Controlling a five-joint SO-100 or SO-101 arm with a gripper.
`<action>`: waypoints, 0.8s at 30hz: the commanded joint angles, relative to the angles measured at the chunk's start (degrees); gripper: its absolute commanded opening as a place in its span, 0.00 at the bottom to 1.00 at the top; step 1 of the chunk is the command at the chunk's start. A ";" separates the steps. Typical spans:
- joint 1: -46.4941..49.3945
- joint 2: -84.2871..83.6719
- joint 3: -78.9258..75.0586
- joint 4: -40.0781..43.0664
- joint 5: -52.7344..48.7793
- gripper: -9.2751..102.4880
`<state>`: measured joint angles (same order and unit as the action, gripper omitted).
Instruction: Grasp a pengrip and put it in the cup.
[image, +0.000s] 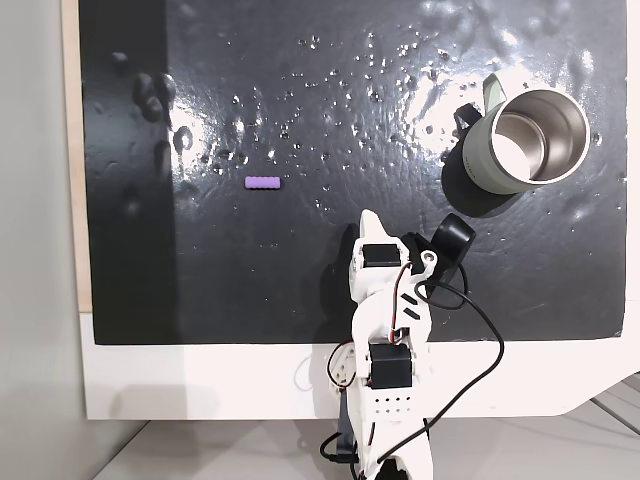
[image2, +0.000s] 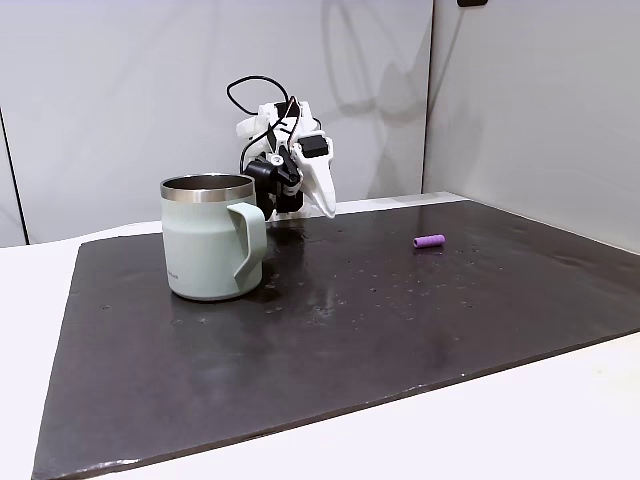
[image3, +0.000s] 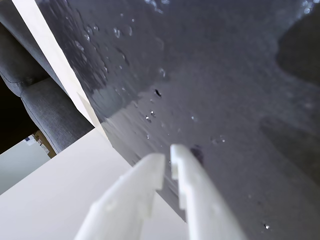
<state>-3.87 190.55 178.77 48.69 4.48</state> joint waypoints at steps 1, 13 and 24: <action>-1.93 0.62 0.26 -1.93 -0.88 0.08; -2.20 0.62 0.26 -1.93 -1.14 0.08; -4.31 0.62 -8.09 3.87 -4.92 0.08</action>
<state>-6.42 190.55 177.36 49.83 1.14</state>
